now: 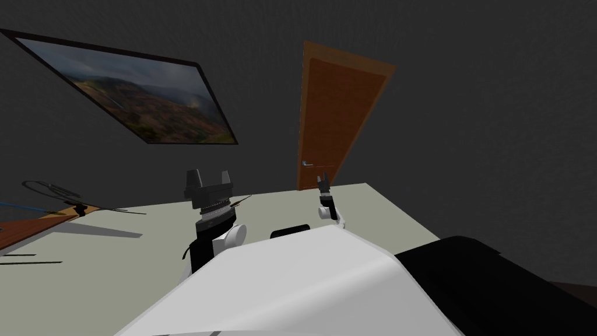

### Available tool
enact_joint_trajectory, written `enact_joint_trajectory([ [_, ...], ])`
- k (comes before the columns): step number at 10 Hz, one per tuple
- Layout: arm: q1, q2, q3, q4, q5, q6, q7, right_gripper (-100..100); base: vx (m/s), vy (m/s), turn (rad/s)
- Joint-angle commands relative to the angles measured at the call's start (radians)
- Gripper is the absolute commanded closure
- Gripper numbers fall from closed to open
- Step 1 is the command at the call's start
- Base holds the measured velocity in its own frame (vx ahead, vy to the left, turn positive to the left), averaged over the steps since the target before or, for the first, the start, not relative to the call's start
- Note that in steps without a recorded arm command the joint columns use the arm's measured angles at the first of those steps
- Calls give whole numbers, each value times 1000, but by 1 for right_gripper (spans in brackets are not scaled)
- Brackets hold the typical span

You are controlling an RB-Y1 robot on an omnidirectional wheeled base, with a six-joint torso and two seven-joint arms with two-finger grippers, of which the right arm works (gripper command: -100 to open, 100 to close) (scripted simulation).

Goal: Pull the door open

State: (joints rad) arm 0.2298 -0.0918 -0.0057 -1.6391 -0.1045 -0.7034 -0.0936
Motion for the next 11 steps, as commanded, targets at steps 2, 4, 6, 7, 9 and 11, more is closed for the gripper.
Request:
enact_joint_trajectory([
  [2,-31,-10,2,80,-6,-10,1,-100,87,-17,28],
  [4,-45,-15,2,121,-9,-15,1,-100,80,-16,20],
  [6,-72,-23,3,187,-14,-25,1,-100,71,-11,21],
  [7,-72,-23,3,194,-14,-25,1,-100,59,-13,13],
  [9,-100,-31,4,261,-20,-35,2,-100,64,-10,24],
  [11,-127,-39,5,333,-25,-46,2,-100,103,-21,30],
])
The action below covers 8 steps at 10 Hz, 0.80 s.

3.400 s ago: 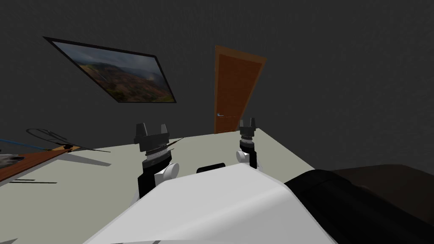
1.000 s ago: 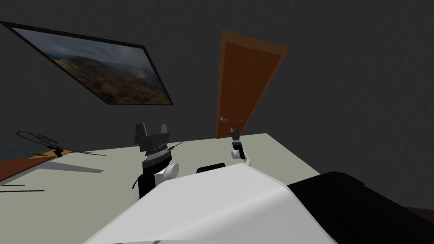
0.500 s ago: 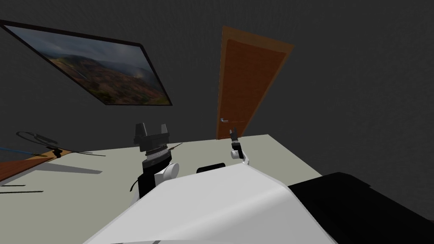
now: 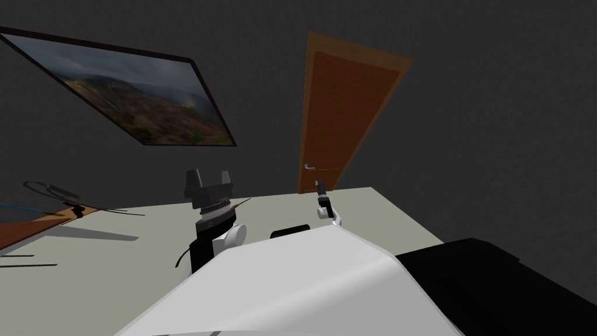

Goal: Pull the door open

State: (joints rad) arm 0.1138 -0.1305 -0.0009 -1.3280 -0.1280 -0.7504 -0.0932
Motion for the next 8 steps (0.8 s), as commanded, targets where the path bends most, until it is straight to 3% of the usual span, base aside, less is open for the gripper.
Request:
enact_joint_trajectory([
  [1,-11,0,0,31,-1,2,2,-100,63,-16,10],
  [7,-79,-18,3,199,-15,-24,3,-100,68,-12,22],
  [8,-79,-18,3,212,-15,-24,3,-100,71,-14,11],
])
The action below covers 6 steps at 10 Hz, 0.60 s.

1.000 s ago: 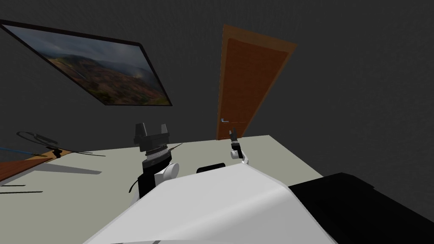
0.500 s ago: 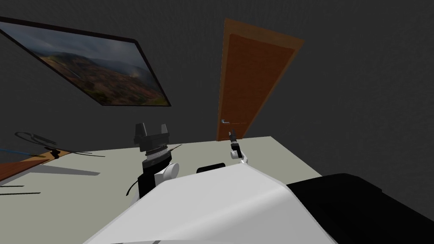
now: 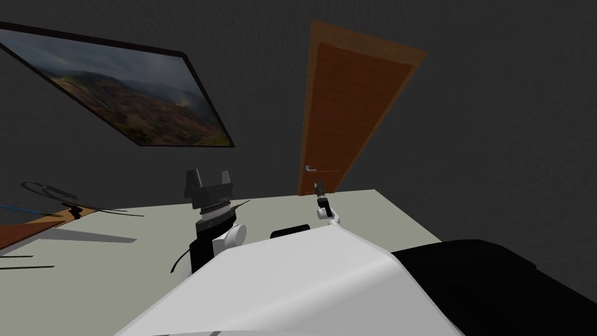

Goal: Pull the door open

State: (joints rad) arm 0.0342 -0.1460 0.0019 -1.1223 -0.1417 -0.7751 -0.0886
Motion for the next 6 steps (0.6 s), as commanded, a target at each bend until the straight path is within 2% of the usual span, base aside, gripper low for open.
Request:
enact_joint_trajectory([
  [1,-12,-6,1,42,-3,-4,-1,-100,56,-28,17],
  [2,-25,-10,1,76,-6,-9,-1,-100,81,-29,28],
  [3,-25,-10,1,76,-6,-9,-1,-100,63,-12,9],
  [5,-50,-16,2,135,-11,-18,-1,-100,65,-4,22],
  [6,-50,-16,2,143,-11,-18,-1,-100,59,-7,9],
])
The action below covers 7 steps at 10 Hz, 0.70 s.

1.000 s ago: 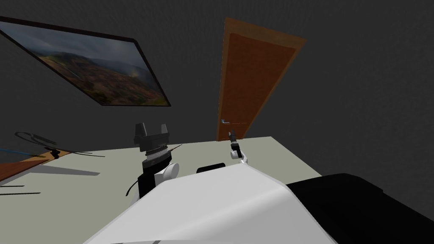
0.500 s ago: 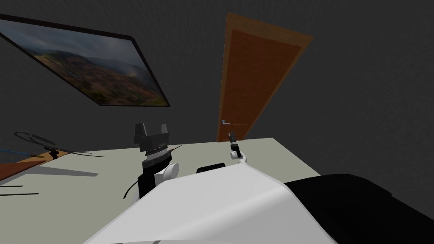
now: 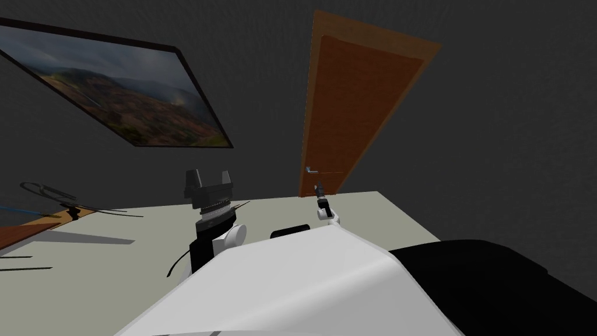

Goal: Pull the door open

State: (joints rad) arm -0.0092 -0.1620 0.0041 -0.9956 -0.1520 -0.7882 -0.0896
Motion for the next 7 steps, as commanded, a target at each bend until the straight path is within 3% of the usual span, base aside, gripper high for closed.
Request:
enact_joint_trajectory([
  [1,-20,-3,0,50,-3,-10,1,-100,61,-10,14],
  [2,-20,-3,0,50,-3,-10,1,-100,45,-12,10],
  [7,-77,-17,2,198,-14,-31,2,-100,85,-22,23],
])
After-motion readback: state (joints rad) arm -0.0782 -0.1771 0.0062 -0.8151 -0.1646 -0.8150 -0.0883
